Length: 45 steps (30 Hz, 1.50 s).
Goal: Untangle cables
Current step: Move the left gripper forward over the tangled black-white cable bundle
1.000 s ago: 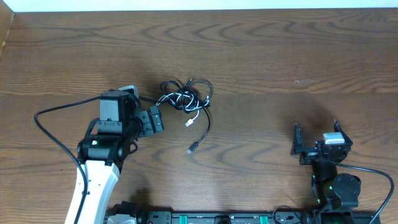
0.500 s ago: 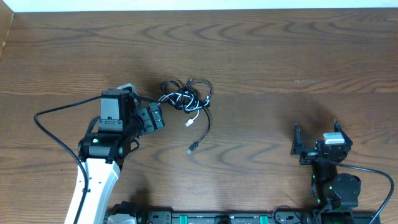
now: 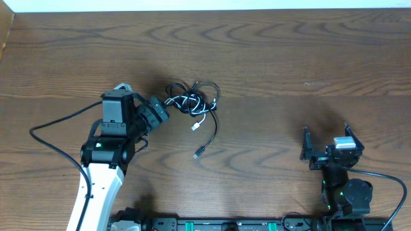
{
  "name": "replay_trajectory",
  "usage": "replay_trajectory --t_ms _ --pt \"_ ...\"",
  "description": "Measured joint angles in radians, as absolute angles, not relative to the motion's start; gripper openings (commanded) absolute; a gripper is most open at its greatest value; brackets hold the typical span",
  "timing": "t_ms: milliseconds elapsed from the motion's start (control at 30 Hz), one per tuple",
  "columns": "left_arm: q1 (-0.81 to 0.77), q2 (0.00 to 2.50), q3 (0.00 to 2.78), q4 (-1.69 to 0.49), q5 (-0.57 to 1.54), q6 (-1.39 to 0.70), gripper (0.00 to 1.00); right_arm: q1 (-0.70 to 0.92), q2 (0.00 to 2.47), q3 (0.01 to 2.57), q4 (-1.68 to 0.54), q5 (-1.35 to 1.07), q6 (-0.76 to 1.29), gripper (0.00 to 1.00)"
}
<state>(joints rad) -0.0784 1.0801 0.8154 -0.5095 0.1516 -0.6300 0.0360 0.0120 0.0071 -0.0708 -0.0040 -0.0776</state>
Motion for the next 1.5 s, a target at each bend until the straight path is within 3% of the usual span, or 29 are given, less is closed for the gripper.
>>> replay_trajectory --t_ms 1133,1500 --pt "-0.078 1.169 0.815 -0.394 0.152 -0.778 0.96 0.036 0.012 0.007 -0.071 -0.004 -0.078 0.99" --pt "-0.100 1.274 0.815 -0.235 0.160 -0.915 0.96 0.036 0.012 0.007 -0.071 -0.004 -0.078 0.99"
